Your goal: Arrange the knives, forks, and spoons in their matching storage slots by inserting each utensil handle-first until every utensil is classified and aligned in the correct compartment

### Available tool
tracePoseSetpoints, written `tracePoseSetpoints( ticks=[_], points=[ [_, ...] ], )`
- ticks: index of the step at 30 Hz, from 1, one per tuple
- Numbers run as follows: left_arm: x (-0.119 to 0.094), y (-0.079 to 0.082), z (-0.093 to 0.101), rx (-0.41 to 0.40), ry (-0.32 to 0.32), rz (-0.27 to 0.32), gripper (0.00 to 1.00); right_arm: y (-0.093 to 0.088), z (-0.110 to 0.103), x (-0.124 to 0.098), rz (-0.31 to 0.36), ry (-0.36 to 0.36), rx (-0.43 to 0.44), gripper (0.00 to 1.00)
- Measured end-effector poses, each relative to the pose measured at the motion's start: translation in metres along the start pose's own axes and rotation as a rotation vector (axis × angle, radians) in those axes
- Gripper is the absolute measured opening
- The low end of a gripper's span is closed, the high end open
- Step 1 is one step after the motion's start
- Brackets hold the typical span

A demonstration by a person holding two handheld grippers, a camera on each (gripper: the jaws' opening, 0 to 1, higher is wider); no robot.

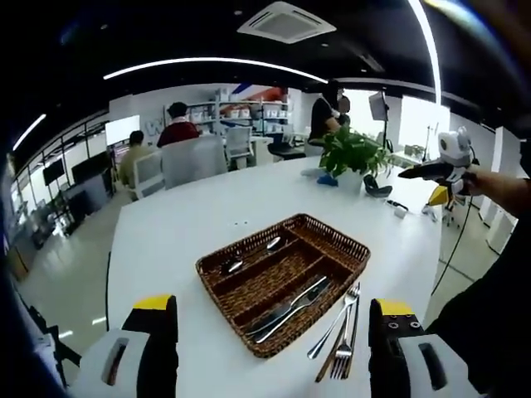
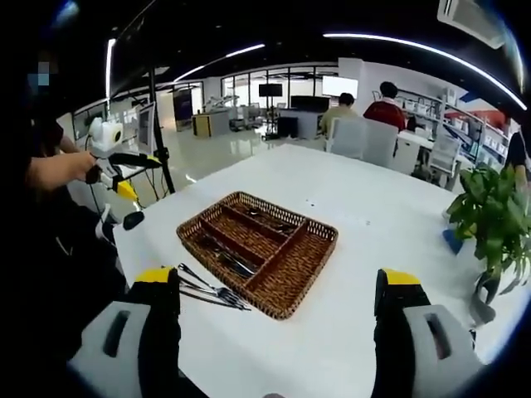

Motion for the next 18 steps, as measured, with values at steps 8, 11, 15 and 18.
tracePoseSetpoints(
  ticks=[8,11,15,18],
  points=[
    [-0.009,0.005,-0.001,-0.003,0.005,0.017,1.00,-0.002,0.000,0.000,-0.004,0.011,-0.005,0.99],
    [-0.012,0.004,0.000,-0.008,0.001,0.020,1.00,-0.002,0.001,0.002,-0.009,0.011,0.000,0.99],
    [-0.016,-0.002,0.002,0.004,-0.003,0.008,1.00,-0.001,-0.002,0.004,-0.018,0.028,-0.028,0.99],
    [-0.017,-0.003,0.004,-0.001,-0.006,0.007,1.00,0.006,-0.003,0.005,-0.002,0.032,-0.089,0.99]
  ],
)
Point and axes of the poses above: the point that each gripper's makers call its tool centre point, and the gripper's own axes: x roughly forward along the fingers, z roughly to its right, y roughly out of its top, the point moved 2 cm from there along -x, roughly backward along the fingers, and after that the axes turned 8 degrees about -x, right-handed, at the moved point
